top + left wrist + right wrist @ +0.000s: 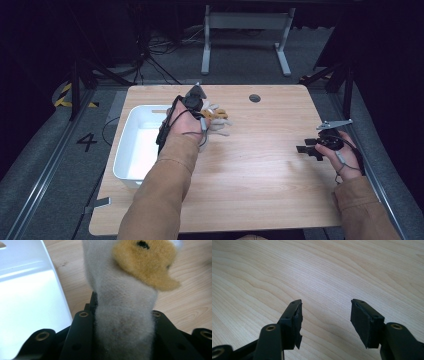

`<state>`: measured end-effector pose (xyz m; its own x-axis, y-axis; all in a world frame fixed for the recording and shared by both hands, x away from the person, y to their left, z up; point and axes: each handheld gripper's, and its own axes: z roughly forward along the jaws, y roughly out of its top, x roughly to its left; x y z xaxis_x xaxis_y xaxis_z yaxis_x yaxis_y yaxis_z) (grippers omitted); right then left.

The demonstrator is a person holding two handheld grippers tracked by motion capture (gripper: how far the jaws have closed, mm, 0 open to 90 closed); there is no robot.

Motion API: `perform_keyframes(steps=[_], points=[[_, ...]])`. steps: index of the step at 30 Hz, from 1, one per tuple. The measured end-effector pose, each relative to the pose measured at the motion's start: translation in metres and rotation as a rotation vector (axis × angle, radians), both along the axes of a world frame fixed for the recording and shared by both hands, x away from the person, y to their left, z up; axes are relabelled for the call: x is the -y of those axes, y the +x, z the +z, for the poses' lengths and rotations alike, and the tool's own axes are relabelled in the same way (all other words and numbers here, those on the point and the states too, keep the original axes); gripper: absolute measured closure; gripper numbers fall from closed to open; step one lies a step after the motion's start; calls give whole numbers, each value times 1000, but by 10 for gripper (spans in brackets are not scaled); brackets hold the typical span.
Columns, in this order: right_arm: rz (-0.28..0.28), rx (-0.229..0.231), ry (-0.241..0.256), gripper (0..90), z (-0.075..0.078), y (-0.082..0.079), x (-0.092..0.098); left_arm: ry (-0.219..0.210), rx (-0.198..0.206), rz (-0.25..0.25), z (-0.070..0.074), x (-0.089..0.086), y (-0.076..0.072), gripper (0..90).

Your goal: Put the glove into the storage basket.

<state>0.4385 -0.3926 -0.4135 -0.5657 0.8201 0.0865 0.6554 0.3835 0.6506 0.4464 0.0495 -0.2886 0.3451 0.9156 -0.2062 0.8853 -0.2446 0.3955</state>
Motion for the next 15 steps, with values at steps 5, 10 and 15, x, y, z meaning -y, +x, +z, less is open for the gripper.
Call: perform_keyframes(steps=[5, 10, 15], points=[[-15, 20, -11, 432, 3, -1, 2, -2, -21, 60, 6, -2, 5, 707], [-17, 22, -20, 431, 4, -2, 2, -21, -25, 105, 12, -9, 9, 707], [-15, 22, -16, 429, 4, -3, 2, -26, -42, 142, 12, -16, 11, 707]])
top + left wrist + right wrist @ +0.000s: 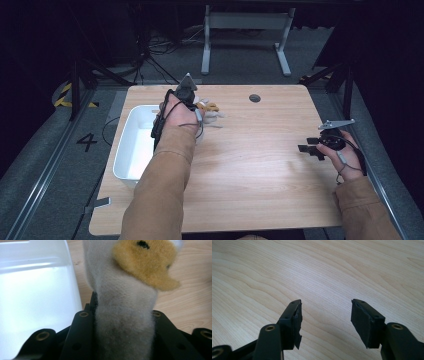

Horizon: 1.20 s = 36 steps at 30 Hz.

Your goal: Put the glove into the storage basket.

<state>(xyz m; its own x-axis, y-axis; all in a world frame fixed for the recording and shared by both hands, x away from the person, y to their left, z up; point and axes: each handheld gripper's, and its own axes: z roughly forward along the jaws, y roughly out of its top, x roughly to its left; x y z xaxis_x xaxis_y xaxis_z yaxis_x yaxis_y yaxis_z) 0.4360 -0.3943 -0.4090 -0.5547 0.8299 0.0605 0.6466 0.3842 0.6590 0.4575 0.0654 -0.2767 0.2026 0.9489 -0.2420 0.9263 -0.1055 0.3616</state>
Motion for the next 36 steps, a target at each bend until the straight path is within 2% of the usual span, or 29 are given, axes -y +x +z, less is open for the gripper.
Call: perform_keyframes(steps=[6, 9, 14, 21, 27, 36], points=[[5, 1, 1, 426, 1, 0, -1, -5, -12, 32, 3, -10, 2, 706], [7, -9, 22, 426, 0, 1, 0, -6, -2, 42, 8, -17, 0, 707], [2, -10, 22, 426, -1, 1, 1, -4, 10, 60, 13, -25, -2, 706], [6, -14, 23, 426, -2, 1, -1, -3, 19, 112, 16, -51, -3, 706], [6, -18, 22, 424, -2, 1, 0, -2, 13, 158, 15, -65, -2, 705], [1, -22, 24, 419, -3, 1, 0, 14, 14, 195, 13, -74, 0, 704]])
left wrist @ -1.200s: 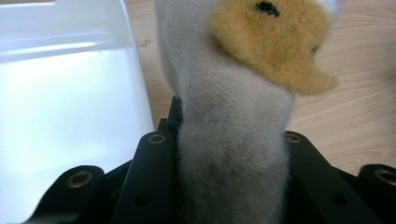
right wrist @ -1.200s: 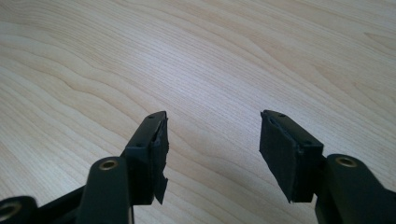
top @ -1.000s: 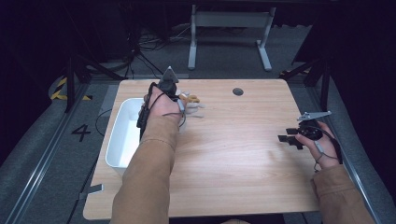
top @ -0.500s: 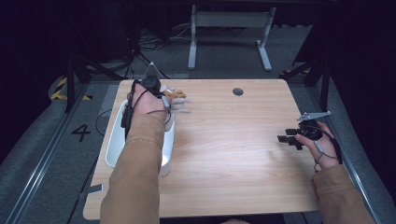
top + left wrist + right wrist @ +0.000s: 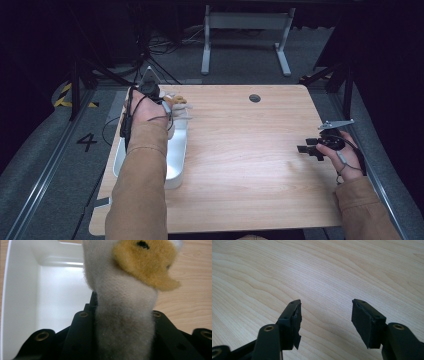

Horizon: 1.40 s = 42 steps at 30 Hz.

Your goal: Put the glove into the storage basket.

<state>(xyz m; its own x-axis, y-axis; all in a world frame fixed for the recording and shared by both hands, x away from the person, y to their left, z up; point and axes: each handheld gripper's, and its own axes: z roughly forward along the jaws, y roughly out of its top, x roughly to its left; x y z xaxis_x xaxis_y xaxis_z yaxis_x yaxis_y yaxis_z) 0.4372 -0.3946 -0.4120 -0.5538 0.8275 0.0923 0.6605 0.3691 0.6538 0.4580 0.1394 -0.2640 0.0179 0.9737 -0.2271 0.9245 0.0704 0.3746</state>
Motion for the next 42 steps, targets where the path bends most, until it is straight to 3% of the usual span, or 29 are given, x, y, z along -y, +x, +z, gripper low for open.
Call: perform_keyframes(steps=[4, 7, 16, 19, 23, 42], points=[[3, -2, 2, 419, -1, 0, 0, 7, 2, 45, -5, -6, 1, 704], [-1, -5, 1, 419, -2, 1, 0, -14, 2, 84, -14, -15, 0, 704], [-3, -9, 1, 419, -2, 1, 1, -6, -24, 145, -29, -29, -1, 704], [-4, -15, -7, 419, -4, 2, 1, -26, -24, 163, -38, -33, -5, 703], [-3, -20, -3, 419, -4, 1, 1, -47, -30, 171, -50, -36, -7, 702], [-4, -27, -8, 418, -7, 2, 1, -55, -81, 186, -95, -36, -5, 701]])
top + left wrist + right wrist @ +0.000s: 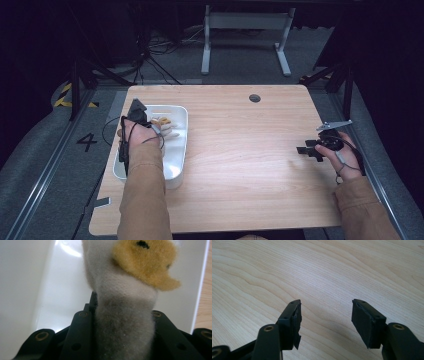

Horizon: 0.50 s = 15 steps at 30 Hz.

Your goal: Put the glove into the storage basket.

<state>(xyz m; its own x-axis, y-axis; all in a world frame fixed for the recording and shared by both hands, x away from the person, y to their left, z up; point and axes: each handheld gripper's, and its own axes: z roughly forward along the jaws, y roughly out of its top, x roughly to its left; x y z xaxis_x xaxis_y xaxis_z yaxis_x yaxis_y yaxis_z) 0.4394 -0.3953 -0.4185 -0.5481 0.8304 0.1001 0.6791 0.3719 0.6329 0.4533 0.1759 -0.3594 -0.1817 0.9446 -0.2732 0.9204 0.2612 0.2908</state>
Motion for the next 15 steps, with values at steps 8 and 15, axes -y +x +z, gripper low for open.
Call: perform_keyframes(steps=[8, 15], points=[[3, -9, -1, 415, -1, 0, 0, 5, -34, 8, -17, 0, 0, 699], [6, -13, 2, 412, -1, 0, 1, 44, -59, 15, -30, -4, -3, 698]])
